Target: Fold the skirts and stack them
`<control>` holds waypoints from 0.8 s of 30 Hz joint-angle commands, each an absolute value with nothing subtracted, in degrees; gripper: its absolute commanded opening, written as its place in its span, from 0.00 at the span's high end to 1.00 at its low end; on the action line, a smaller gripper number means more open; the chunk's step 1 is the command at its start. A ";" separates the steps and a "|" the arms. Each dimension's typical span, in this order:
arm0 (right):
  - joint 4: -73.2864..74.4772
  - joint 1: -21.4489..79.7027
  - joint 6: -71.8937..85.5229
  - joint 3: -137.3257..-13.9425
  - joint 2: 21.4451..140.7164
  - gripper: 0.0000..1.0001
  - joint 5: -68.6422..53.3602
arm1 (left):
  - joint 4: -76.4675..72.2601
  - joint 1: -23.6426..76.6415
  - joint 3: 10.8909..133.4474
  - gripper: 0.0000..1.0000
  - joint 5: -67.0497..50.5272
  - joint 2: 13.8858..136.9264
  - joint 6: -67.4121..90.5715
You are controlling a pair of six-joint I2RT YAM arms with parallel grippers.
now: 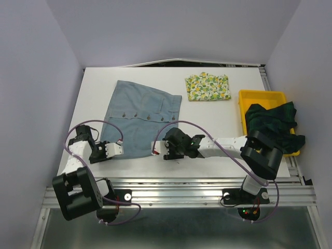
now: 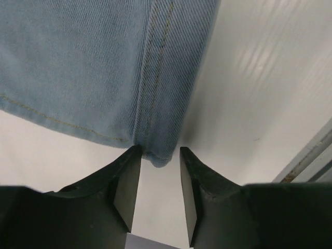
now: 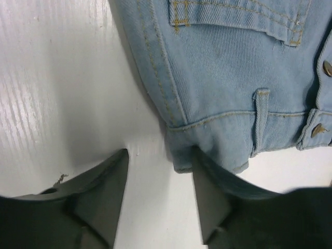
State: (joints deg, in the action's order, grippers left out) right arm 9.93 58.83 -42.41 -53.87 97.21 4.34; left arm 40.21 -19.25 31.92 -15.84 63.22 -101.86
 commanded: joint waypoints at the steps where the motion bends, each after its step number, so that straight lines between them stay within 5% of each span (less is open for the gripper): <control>1: 10.89 58.45 -40.70 -53.96 91.43 0.39 6.76 | 33.66 -19.42 31.29 0.60 -15.56 68.20 -100.72; 8: 13.62 58.45 -40.43 -53.00 85.78 0.28 6.51 | 35.68 -19.34 34.45 1.00 -18.28 69.79 -100.02; 21: 7.23 58.45 -43.77 -54.24 96.41 0.34 -0.89 | 40.51 -19.42 38.66 1.00 -19.60 69.61 -97.65; 24: 4.23 58.45 -44.03 -53.79 99.39 0.52 2.09 | 41.13 -19.42 39.72 1.00 -19.86 69.43 -97.03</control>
